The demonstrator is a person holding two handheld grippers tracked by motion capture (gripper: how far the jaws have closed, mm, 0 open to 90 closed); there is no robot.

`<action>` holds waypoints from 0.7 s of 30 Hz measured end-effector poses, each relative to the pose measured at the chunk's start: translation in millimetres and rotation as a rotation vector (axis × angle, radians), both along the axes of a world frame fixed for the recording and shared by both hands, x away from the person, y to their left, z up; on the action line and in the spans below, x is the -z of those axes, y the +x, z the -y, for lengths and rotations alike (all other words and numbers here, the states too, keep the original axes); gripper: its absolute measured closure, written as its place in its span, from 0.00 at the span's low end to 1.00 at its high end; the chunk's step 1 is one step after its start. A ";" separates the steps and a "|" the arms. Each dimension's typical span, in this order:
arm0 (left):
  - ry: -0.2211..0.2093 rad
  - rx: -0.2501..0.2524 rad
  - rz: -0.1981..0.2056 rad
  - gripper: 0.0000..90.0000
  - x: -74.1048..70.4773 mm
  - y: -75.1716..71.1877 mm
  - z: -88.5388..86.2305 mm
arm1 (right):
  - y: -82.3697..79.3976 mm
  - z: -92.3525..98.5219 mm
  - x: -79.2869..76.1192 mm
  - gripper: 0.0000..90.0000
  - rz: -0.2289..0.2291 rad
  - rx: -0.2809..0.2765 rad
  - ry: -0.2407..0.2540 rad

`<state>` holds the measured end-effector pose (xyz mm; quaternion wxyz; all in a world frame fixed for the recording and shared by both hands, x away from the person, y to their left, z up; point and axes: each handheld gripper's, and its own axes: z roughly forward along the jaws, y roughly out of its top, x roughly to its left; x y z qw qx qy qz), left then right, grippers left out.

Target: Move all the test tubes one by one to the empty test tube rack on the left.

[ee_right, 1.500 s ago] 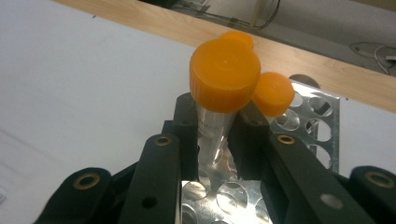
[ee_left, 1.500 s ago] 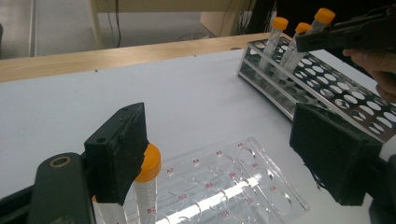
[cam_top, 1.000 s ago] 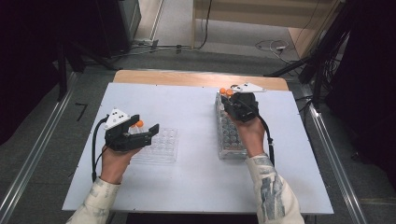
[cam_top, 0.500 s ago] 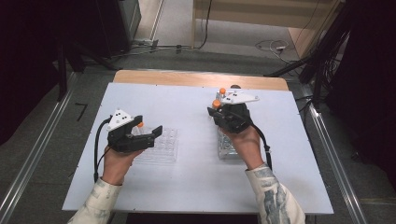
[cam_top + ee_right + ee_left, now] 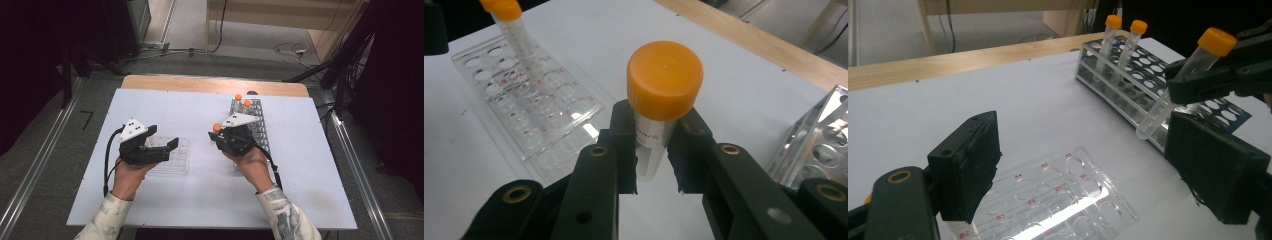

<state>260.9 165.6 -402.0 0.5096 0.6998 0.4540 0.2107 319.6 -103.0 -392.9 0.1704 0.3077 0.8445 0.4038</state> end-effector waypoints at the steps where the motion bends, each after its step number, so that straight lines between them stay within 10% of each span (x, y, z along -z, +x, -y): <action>1: -0.002 0.009 -0.001 0.17 -0.2 -0.4 1.1 | -1.5 -0.9 1.1 0.80 0.000 -0.007 -0.002; 21: 0.015 0.181 0.025 0.34 4.6 -9.2 48.3 | -24.0 -24.8 24.0 0.80 -0.043 -0.129 -0.060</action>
